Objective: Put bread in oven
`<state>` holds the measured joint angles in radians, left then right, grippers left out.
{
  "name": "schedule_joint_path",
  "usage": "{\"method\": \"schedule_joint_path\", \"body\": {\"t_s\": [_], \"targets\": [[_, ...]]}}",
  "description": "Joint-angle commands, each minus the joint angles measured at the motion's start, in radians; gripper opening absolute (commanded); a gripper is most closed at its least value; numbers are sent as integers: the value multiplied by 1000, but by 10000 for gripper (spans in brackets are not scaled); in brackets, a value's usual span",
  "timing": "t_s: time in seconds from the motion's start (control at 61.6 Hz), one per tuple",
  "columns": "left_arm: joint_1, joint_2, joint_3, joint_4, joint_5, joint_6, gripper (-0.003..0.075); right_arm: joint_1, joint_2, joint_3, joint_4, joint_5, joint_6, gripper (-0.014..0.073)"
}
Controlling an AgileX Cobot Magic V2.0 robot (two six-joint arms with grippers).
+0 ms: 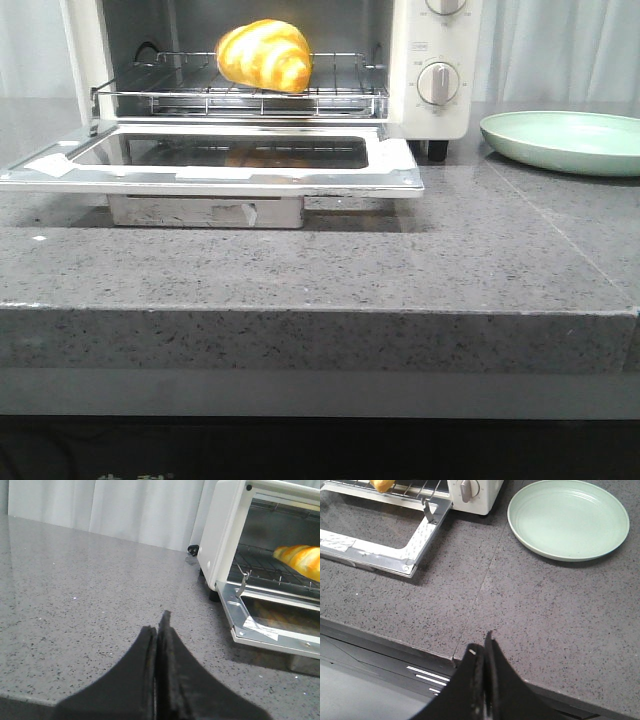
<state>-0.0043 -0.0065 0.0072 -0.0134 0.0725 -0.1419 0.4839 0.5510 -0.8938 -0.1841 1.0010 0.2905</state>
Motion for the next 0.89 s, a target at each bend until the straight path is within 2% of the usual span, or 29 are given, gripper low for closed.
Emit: {"method": "schedule_joint_path", "body": {"t_s": [0.0,0.146,0.324,0.876], "targets": [[-7,-21,23,31,-94,2,-18,-4,6,-24,-15,-62,-9,-118],[-7,-21,23,33,-94,2,-18,-4,6,-24,-15,-62,-9,-118],[-7,-21,23,28,-122,81,-18,-4,6,-24,-15,-62,-9,-118],[-15,-21,23,22,-115,81,-18,-4,6,-24,-15,-62,-9,-118]]}}
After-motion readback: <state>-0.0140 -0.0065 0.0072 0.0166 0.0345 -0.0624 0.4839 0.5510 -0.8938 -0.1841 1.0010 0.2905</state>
